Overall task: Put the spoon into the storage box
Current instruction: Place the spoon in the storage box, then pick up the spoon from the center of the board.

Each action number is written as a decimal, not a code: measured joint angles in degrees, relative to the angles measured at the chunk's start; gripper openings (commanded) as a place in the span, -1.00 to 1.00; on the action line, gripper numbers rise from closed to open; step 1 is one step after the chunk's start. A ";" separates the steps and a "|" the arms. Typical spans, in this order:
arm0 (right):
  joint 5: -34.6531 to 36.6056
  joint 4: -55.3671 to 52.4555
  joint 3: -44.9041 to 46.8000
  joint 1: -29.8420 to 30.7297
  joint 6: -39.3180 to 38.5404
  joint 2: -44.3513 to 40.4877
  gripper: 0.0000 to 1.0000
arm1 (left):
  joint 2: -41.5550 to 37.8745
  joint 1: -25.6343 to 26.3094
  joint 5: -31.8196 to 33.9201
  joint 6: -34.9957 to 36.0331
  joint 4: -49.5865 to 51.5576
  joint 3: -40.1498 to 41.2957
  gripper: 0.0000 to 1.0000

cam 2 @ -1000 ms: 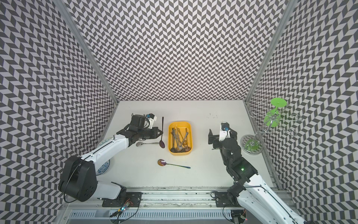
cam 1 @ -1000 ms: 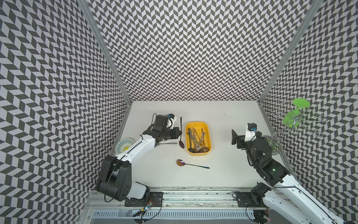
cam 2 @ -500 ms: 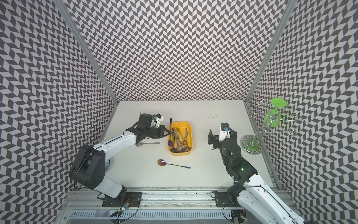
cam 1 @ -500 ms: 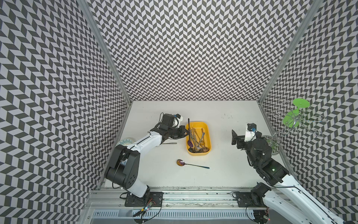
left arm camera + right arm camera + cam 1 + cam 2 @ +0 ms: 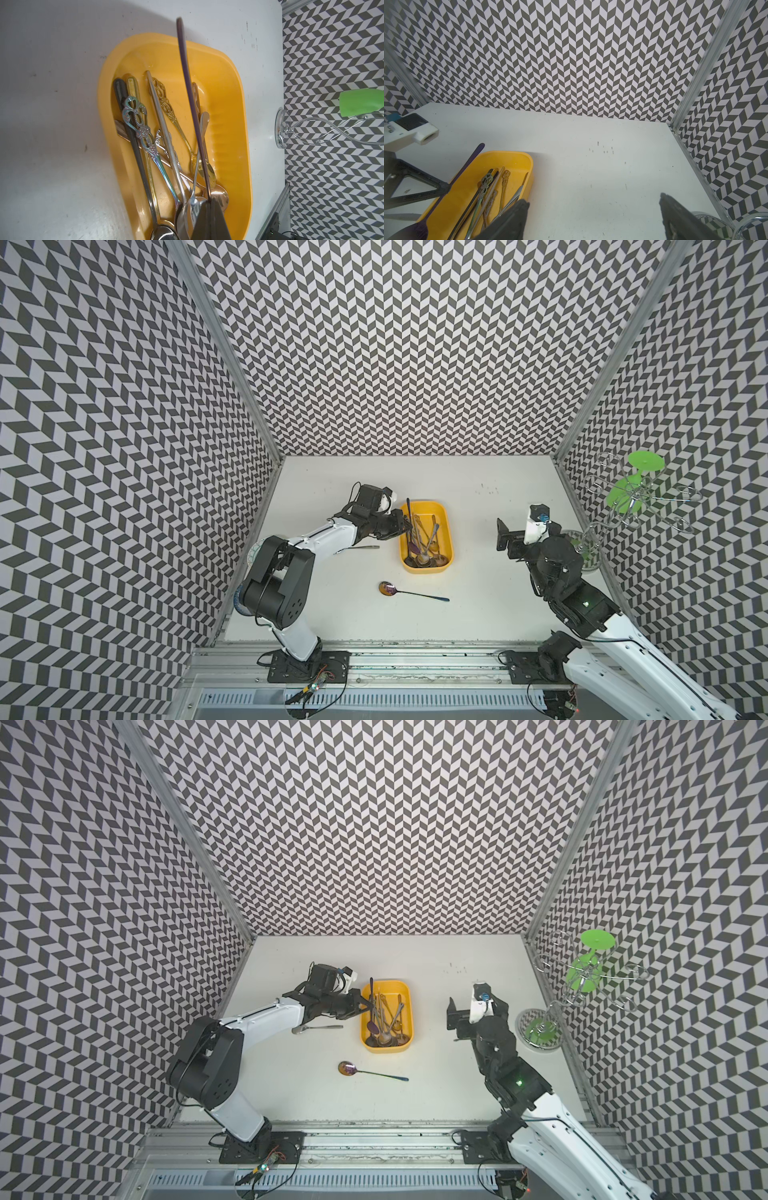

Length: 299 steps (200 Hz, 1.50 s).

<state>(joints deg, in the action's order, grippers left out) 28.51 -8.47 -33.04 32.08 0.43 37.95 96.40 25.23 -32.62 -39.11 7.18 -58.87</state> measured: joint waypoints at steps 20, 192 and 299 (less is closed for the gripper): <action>0.02 0.02 0.00 0.00 0.00 0.00 0.99 | -0.59 0.13 0.31 0.15 -0.04 0.15 -0.24; -14.62 -7.17 -8.26 3.15 -1.92 6.91 0.90 | -27.65 -14.86 0.02 20.79 -2.08 9.77 0.65; -18.73 -12.20 -10.03 7.19 -6.10 7.23 0.93 | -29.62 -12.46 -5.40 52.85 19.23 10.78 0.68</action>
<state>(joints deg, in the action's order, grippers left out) 9.78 -20.67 -43.07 39.27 -5.67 45.19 66.78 12.78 -38.02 13.74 26.41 -48.10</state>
